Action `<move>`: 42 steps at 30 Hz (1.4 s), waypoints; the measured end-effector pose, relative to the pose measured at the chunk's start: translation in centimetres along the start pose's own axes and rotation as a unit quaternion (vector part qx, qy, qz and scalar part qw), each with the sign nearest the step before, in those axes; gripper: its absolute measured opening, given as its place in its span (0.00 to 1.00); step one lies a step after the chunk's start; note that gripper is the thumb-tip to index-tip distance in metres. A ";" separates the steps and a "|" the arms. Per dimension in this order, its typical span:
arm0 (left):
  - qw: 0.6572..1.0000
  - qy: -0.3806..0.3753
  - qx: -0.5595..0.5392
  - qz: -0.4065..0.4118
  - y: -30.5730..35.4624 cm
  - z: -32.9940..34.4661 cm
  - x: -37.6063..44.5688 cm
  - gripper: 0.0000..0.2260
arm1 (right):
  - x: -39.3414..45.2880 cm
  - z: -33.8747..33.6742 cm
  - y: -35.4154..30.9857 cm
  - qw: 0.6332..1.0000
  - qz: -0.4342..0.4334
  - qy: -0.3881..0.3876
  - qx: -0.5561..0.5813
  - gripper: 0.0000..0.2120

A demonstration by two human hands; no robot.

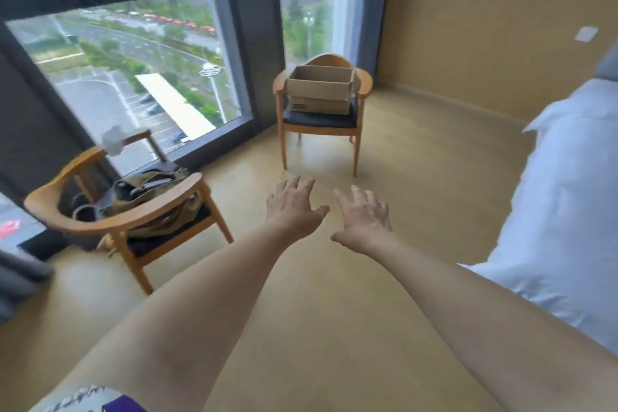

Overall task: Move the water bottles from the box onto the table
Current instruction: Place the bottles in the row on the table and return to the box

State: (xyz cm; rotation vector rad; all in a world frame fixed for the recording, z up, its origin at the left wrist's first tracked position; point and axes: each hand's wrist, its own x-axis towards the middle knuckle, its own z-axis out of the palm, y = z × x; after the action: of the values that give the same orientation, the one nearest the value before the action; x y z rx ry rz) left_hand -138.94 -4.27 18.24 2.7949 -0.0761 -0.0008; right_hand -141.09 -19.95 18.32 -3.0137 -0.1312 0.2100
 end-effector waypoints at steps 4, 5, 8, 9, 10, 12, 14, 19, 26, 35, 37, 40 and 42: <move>0.999 -0.010 -0.018 0.050 1.5 1.5 7.9 0.34 | 6.8 -0.6 2.3 0.999 0.042 0.008 0.022 0.45; 0.998 -0.015 -0.016 0.058 1.5 2.0 10.0 0.34 | 8.6 -0.6 2.9 0.998 0.050 0.009 0.024 0.45; 0.998 -0.018 -0.007 0.059 0.9 3.6 16.7 0.35 | 15.0 -0.3 4.5 0.998 0.064 0.013 0.022 0.45; 0.998 -0.016 -0.005 0.059 0.6 4.0 19.1 0.36 | 17.4 -0.3 4.9 0.997 0.065 0.016 0.023 0.46; 0.998 -0.016 -0.001 0.059 0.3 4.3 21.6 0.36 | 20.0 -0.3 5.3 0.997 0.066 0.020 0.026 0.46; 0.998 -0.018 0.015 0.056 -0.4 4.6 26.5 0.37 | 25.3 -0.5 5.9 0.997 0.063 0.030 0.036 0.46; 0.998 -0.022 0.028 0.045 -1.0 4.3 31.6 0.37 | 30.7 -1.3 6.3 0.997 0.055 0.031 0.047 0.46; 0.998 -0.018 0.055 0.017 -1.7 1.9 44.0 0.36 | 43.6 -4.9 6.9 0.997 0.032 0.035 0.067 0.46; 0.999 -0.019 0.050 0.001 -4.7 1.1 59.3 0.35 | 59.4 -7.5 7.5 0.998 0.037 0.025 0.047 0.45; 0.998 -0.035 0.035 0.041 -9.2 3.9 81.1 0.35 | 79.4 -6.5 7.0 0.997 0.074 0.008 0.022 0.45; 0.998 -0.042 0.031 0.047 -10.0 3.6 85.9 0.35 | 83.8 -7.0 6.5 0.996 0.089 0.004 0.026 0.45; 0.996 -0.055 0.035 0.064 -11.4 2.9 92.0 0.35 | 89.1 -7.7 5.7 0.994 0.103 -0.011 0.034 0.44; 0.994 -0.068 0.039 0.071 -12.6 2.7 95.9 0.35 | 92.6 -7.7 5.1 0.993 0.112 -0.014 0.044 0.44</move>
State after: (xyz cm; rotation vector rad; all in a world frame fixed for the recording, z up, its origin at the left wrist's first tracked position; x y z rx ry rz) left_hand -42.55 1.61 12.28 2.8575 -0.3135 -0.1560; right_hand -48.26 -17.17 12.97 -2.9336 0.2105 0.2716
